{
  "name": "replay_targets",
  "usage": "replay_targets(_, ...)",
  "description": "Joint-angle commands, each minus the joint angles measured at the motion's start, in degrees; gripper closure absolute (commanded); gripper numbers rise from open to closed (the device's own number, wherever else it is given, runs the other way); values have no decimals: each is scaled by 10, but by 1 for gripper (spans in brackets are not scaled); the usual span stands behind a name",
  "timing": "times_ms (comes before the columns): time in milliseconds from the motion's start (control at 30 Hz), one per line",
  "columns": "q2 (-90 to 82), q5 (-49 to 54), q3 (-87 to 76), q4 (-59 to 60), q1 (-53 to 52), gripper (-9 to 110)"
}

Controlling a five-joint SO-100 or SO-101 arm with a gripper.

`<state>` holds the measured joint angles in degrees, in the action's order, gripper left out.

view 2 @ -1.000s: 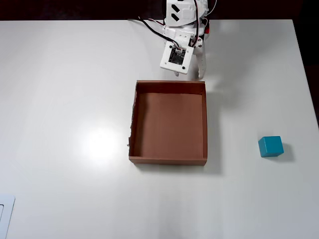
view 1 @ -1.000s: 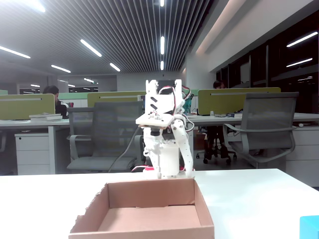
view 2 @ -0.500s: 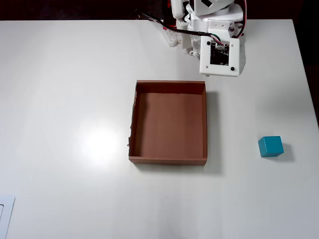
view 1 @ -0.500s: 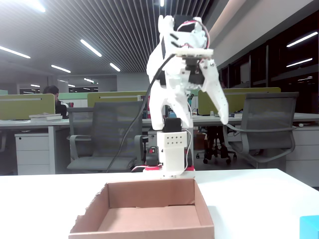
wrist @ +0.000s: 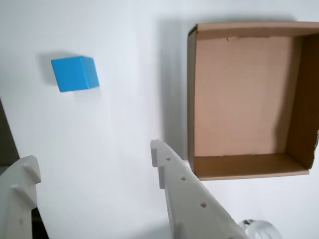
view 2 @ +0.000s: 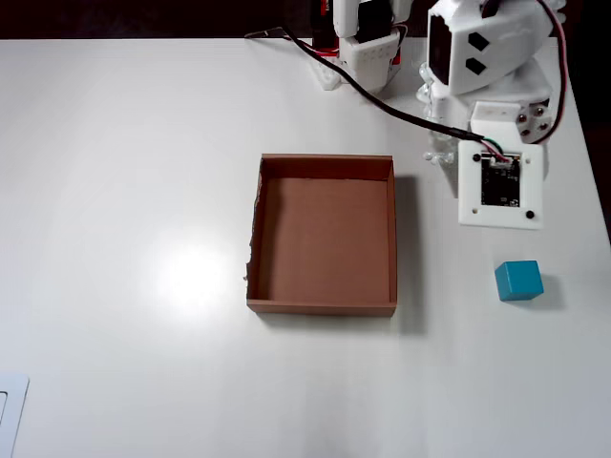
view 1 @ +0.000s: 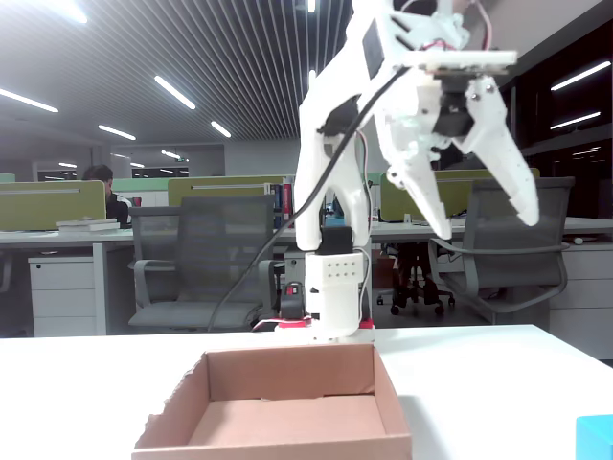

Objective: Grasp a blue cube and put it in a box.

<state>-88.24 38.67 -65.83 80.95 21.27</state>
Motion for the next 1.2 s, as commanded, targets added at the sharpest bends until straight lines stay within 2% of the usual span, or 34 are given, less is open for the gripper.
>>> replay_targets(0,43,-11,101,23,19,71)
replay_targets(400,307,-62,332,80,69,68)
replay_targets(700,394,-62,374,80,75,65)
replay_targets(1167,491,-73,416,71,66,68)
